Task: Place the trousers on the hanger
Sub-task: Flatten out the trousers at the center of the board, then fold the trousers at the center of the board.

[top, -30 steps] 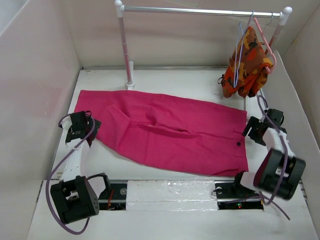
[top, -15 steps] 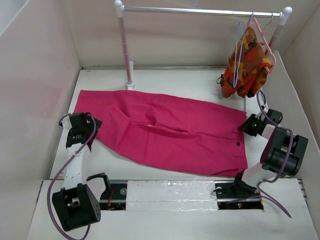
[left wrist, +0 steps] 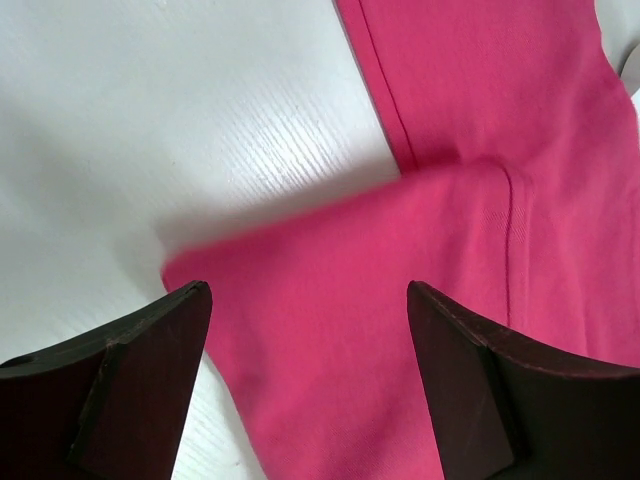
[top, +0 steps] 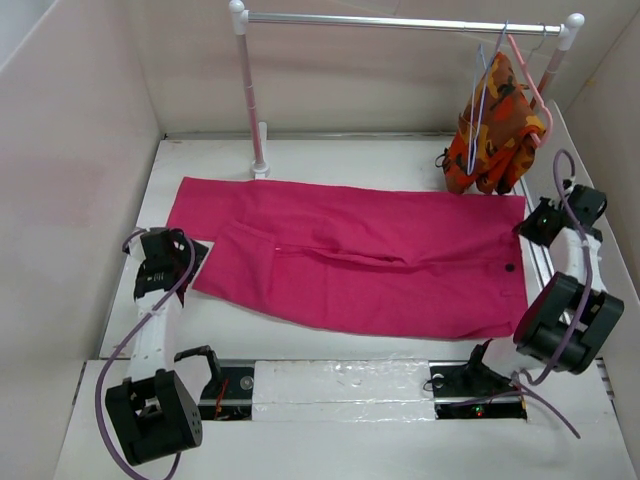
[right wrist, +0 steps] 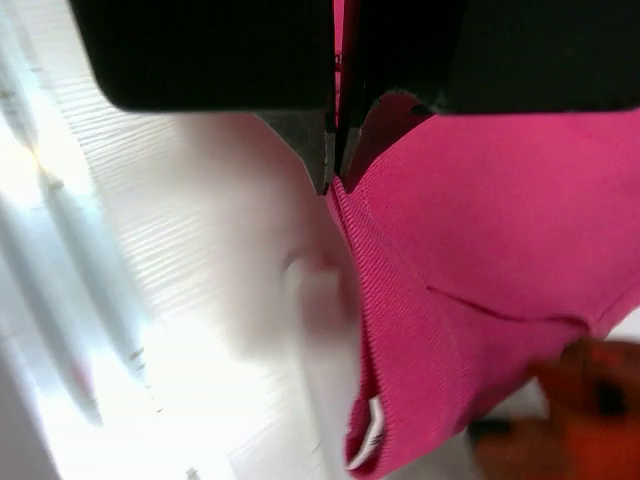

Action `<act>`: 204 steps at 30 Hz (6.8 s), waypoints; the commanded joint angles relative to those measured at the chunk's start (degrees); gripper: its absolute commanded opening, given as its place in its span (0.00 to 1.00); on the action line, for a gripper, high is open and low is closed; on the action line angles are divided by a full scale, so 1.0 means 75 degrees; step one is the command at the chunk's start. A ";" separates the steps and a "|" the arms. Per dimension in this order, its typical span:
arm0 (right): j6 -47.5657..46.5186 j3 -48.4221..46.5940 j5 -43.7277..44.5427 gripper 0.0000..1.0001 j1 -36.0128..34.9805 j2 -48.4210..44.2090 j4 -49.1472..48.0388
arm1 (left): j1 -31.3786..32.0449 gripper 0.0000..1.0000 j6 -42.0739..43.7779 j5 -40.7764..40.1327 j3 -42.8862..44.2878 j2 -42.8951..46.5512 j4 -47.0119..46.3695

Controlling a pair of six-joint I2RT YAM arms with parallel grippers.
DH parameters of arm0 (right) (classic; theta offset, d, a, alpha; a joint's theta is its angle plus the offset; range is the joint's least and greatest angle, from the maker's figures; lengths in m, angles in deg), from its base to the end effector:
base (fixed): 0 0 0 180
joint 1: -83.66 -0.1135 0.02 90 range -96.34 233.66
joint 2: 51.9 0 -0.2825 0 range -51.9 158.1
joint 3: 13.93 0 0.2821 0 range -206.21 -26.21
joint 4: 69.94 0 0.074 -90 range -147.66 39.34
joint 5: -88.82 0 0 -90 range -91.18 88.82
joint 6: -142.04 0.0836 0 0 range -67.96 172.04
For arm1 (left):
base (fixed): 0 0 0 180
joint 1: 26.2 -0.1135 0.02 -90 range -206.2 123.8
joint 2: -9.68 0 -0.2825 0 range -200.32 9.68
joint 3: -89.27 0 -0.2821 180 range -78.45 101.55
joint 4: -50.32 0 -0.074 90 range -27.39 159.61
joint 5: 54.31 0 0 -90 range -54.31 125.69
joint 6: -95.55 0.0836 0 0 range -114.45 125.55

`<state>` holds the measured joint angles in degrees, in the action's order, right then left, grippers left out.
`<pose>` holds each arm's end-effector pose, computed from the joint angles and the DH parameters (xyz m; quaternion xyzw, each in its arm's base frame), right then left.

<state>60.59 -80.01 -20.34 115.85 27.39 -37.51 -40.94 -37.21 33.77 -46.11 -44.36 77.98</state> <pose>0.3100 -0.1627 0.2172 0.2589 0.8779 0.0746 0.3959 0.2489 0.0684 0.2010 -0.4371 0.7812 -0.0933 0.4359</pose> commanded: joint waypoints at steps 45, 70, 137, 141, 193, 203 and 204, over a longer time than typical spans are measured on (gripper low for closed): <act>0.0547 0.3869 0.1136 0.47 -0.8276 -0.1104 -0.1888 | 0.0757 0.00 -0.1086 0.0024 0.2470 0.0339 0.1429; -0.0296 0.2967 0.0832 0.54 -0.7854 -0.2554 0.0147 | 0.1755 0.60 -0.1797 -0.0930 0.1245 0.1334 0.2848; 0.1672 0.2394 0.3303 0.45 -0.3453 -0.3882 0.3233 | -0.0872 0.00 -0.0263 0.1203 0.1758 0.0678 0.0376; 0.1987 0.1808 0.3959 0.47 -0.2187 -0.3085 0.3490 | -0.0133 0.00 -0.0673 0.1905 0.1958 0.0947 0.0072; -0.0766 0.2087 0.1560 0.52 0.2810 -0.0494 0.1569 | 0.0759 0.00 -0.0076 0.0970 0.1208 0.1088 0.0364; -0.0848 0.2016 0.0973 0.32 0.2810 -0.1325 0.1956 | 0.0759 0.00 -0.0076 0.0853 0.1161 0.1404 0.0645; -0.0767 0.2040 0.0903 0.32 0.2810 -0.1349 0.1955 | 0.0759 0.00 -0.0076 0.0864 0.1126 0.1405 0.0645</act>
<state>54.30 -64.61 -10.90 136.61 18.27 -22.17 -35.30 -38.37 40.81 -37.61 -35.09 83.45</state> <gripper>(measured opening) 0.318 0.007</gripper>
